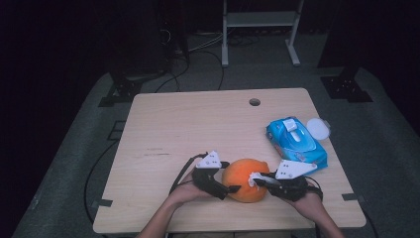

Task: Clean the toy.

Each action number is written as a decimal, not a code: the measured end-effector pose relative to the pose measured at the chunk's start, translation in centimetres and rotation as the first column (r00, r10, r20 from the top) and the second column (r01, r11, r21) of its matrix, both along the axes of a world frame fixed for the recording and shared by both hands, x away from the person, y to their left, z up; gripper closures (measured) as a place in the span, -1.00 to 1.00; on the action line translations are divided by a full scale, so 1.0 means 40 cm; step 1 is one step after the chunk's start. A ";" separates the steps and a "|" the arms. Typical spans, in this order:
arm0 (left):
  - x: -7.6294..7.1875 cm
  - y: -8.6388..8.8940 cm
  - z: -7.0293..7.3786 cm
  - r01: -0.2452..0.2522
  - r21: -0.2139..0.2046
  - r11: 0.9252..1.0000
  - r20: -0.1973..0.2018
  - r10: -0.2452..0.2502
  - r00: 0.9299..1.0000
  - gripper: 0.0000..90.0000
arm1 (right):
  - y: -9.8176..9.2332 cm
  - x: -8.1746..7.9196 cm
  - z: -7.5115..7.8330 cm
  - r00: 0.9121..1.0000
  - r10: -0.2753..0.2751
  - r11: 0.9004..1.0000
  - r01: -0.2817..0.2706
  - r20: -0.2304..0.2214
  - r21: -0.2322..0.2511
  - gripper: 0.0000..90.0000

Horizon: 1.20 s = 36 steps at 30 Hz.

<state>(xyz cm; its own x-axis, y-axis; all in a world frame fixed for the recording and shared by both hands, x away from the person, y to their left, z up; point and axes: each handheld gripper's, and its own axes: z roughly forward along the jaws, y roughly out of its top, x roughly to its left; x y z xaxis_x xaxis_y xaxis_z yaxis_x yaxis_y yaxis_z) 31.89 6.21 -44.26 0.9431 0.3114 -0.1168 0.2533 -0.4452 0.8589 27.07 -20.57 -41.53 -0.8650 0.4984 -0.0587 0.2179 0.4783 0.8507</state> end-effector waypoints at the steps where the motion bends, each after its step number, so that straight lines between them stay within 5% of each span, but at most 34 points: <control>1: -0.003 -0.002 -0.002 -0.003 0.001 1.000 0.013 0.003 1.000 -0.75 | 0.004 0.000 0.000 1.000 -0.001 1.000 0.001 0.007 -0.002 0.72; 4: -0.018 -0.001 0.013 -0.023 0.012 1.000 0.132 0.021 0.991 -0.42 | 0.014 -0.004 0.009 1.000 -0.011 1.000 0.011 0.026 0.004 0.71; 8: -0.052 -0.018 0.047 -0.037 0.075 0.997 0.332 0.010 0.943 -0.30 | 0.035 -0.013 0.043 0.997 -0.007 0.998 0.002 0.074 0.068 0.72; 10: -0.061 -0.022 0.050 -0.020 0.101 0.995 0.346 -0.017 0.938 -0.31 | 0.044 -0.014 0.050 0.995 -0.011 0.998 0.006 0.098 0.058 0.72; 12: -0.058 -0.019 0.042 -0.004 0.105 0.995 0.328 -0.031 0.944 -0.38 | 0.040 -0.011 0.041 0.996 -0.012 0.999 0.009 0.089 0.044 0.72; 13: -0.053 -0.015 0.038 0.001 0.091 0.996 0.301 -0.028 0.953 -0.44 | 0.035 -0.008 0.032 0.996 -0.011 0.999 0.008 0.087 0.036 0.72; 16: -0.027 0.002 0.031 -0.011 0.014 1.000 0.170 0.009 0.985 -0.65 | 0.019 -0.004 0.009 0.998 -0.020 1.000 0.020 0.054 0.012 0.72; 18: -0.009 0.012 0.030 -0.043 -0.031 0.999 0.084 0.045 0.995 -0.68 | 0.013 0.002 -0.002 0.999 -0.023 0.999 0.023 0.033 0.024 0.72; 19: -0.006 0.013 0.029 -0.044 -0.036 0.998 0.068 0.047 0.997 -0.66 | 0.014 0.002 -0.004 0.999 -0.025 0.999 0.024 0.029 0.026 0.72; 22: -0.023 0.000 0.026 -0.052 -0.023 0.998 0.128 0.054 0.990 -0.46 | 0.035 -0.007 0.008 0.998 -0.022 1.000 0.021 0.052 0.017 0.72; 24: -0.044 -0.018 0.033 -0.005 0.016 1.000 0.198 0.002 0.980 -0.39 | 0.054 -0.019 0.027 0.997 0.006 0.999 -0.010 0.080 0.050 0.72; 28: -0.066 -0.033 0.041 0.036 0.058 0.998 0.253 -0.049 0.966 -0.38 | 0.063 -0.028 0.046 0.993 -0.005 0.999 0.000 0.120 0.036 0.72; 32: -0.053 -0.019 0.042 0.046 0.017 0.999 0.208 -0.048 0.977 -0.50 | 0.026 -0.019 0.033 0.992 -0.044 0.999 0.041 0.115 0.031 0.72; 36: -0.024 -0.015 0.039 -0.030 -0.002 1.000 0.099 0.030 0.995 -0.77 | 0.002 -0.018 0.023 0.992 -0.075 0.996 0.070 0.099 0.051 0.72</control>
